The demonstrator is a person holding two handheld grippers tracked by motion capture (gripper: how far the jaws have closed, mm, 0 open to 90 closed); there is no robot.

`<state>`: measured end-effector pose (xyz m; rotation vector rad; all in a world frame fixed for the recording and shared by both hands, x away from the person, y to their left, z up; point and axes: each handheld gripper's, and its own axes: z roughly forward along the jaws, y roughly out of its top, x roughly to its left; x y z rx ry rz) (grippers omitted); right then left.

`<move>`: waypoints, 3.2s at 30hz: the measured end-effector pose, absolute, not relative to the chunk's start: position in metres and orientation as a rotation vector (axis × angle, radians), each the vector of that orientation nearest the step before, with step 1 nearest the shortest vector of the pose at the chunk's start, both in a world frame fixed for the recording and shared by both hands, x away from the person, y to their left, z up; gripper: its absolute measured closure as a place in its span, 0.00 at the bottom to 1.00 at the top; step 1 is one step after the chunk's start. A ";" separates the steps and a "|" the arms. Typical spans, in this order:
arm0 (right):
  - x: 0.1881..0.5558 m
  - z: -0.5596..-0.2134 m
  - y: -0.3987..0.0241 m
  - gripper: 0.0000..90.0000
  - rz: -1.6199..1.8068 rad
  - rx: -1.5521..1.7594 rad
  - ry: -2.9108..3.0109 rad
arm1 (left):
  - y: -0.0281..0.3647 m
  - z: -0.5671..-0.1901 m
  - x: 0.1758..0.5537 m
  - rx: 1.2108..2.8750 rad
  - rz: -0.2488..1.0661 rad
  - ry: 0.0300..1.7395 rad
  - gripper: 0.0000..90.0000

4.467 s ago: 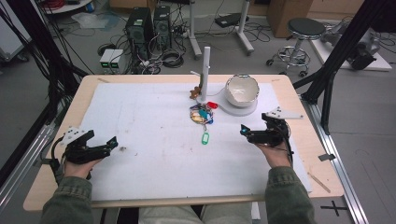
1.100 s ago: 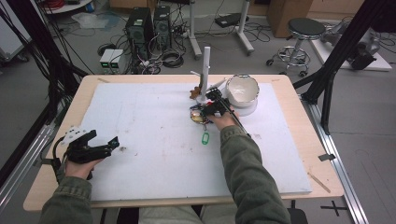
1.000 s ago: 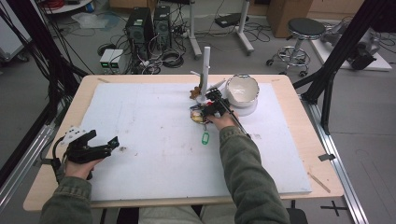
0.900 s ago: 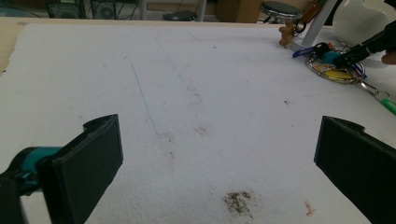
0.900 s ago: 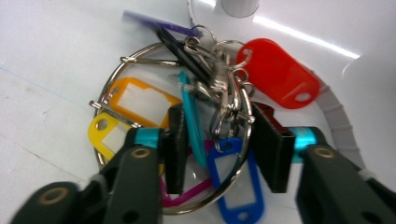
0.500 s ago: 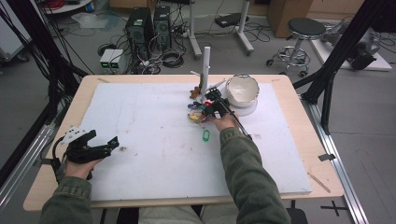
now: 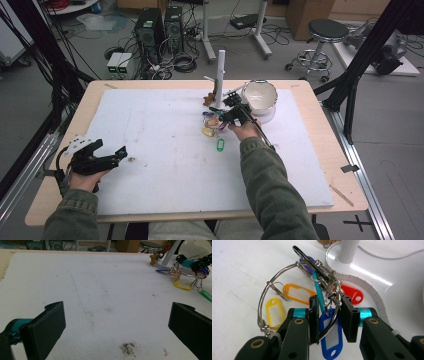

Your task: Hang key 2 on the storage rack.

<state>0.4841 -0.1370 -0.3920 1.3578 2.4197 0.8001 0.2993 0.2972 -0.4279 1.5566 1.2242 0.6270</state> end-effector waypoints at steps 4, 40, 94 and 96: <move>0.481 -0.385 -0.141 0.79 0.825 1.350 2.413 | 0.297 -0.428 0.299 1.556 0.628 1.226 0.02; 0.471 -0.310 -0.183 0.80 1.044 1.446 2.358 | 0.298 -0.428 0.300 1.540 0.615 1.225 0.02; 0.476 -0.207 -0.169 0.81 1.129 1.295 2.284 | 0.298 -0.429 0.303 1.529 0.611 1.230 0.02; 0.479 -0.205 -0.168 0.81 1.138 1.293 2.283 | 0.298 -0.429 0.303 1.527 0.610 1.231 0.02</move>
